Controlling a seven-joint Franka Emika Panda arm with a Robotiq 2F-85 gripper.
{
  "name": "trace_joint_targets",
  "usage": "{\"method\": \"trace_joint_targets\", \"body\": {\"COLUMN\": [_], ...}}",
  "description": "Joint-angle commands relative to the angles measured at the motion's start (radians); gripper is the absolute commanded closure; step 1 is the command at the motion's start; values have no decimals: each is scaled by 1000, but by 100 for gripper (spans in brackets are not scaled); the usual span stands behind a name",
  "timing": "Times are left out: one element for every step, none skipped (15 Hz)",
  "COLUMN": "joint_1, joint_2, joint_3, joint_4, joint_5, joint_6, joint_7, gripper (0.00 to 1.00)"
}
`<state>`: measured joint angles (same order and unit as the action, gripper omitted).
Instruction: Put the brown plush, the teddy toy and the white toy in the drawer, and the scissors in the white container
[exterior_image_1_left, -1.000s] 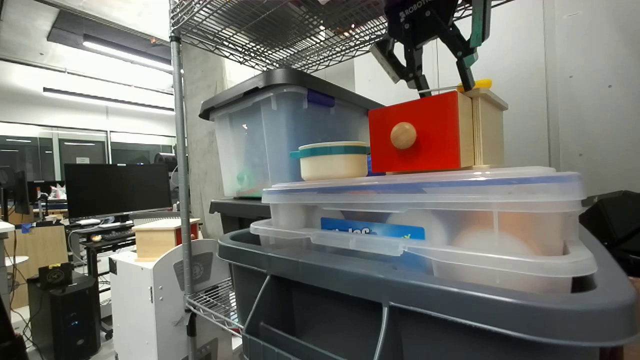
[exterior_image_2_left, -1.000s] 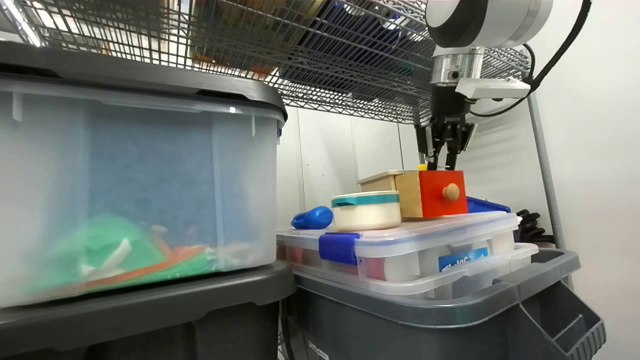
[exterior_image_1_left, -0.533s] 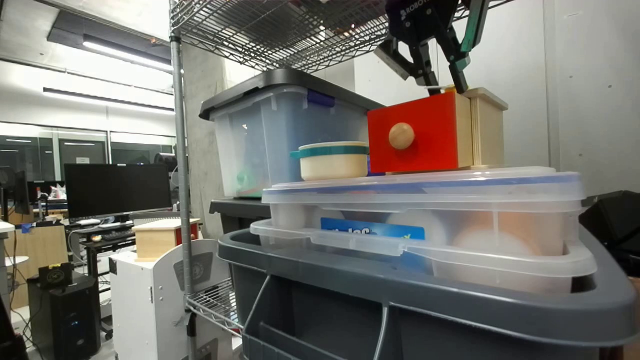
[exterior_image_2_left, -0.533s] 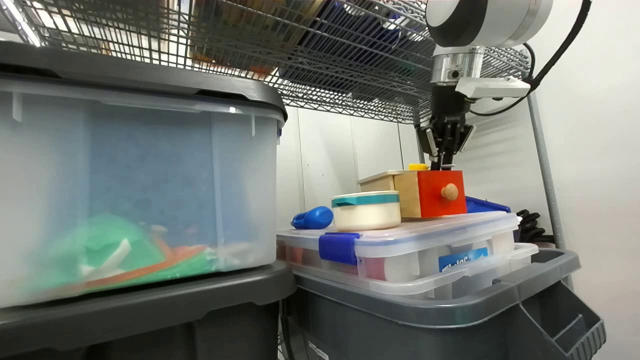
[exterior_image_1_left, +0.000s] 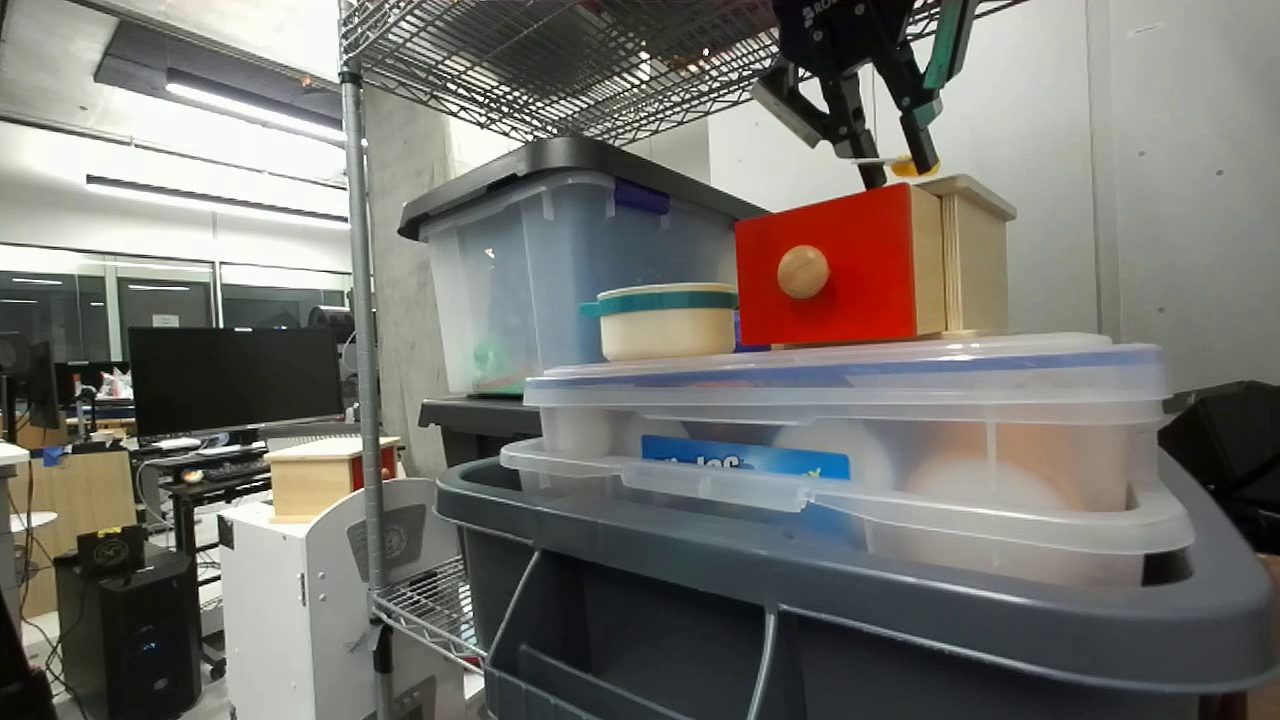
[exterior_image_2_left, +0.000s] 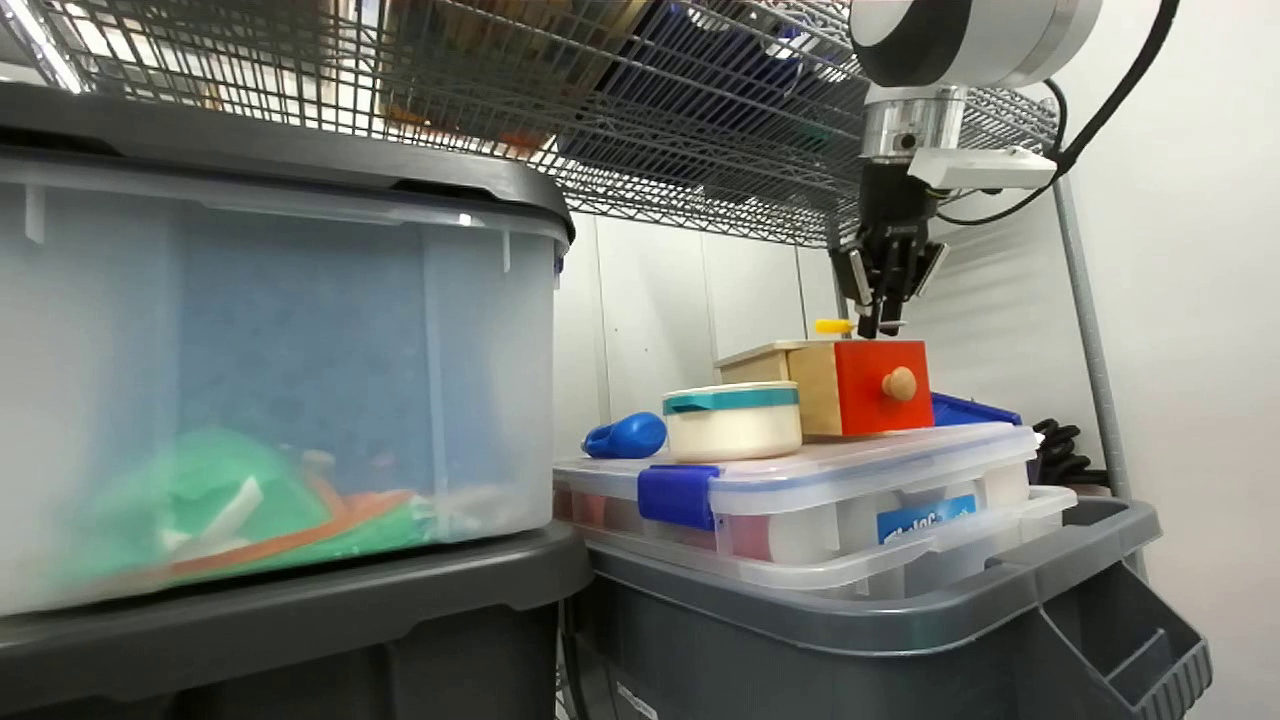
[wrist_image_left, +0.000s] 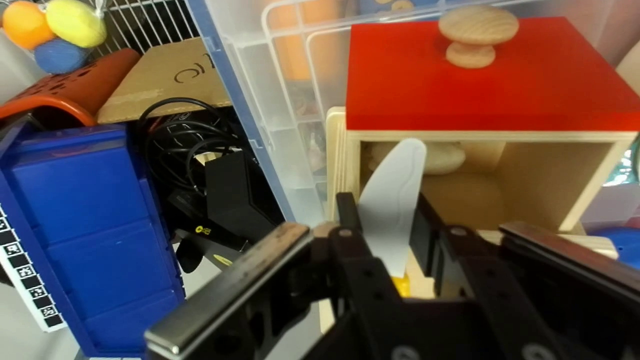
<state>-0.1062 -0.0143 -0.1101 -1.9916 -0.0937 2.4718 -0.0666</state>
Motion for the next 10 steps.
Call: {"method": "trace_joint_targets", "body": {"joint_1": [1, 2, 3, 5, 7, 10, 13, 16, 18, 20], "joint_2": [-12, -14, -15, -16, -18, -20, -22, -23, -24, -24], "joint_3": [2, 3, 4, 6, 8, 11, 15, 18, 22, 25], "joint_4": [11, 9, 9, 9, 8, 6, 3, 3, 4, 4], "joint_5": [0, -1, -3, -4, -6, -6, -16, -16, -16, -16], "joint_6": [-17, -18, -19, -19, -20, -22, -21, -24, -25, -25], "joint_7": [-6, -6, -3, -2, -1, -1, 6, 5, 6, 6], "gripper": [93, 93, 93, 93, 93, 93, 93, 93, 93, 93]}}
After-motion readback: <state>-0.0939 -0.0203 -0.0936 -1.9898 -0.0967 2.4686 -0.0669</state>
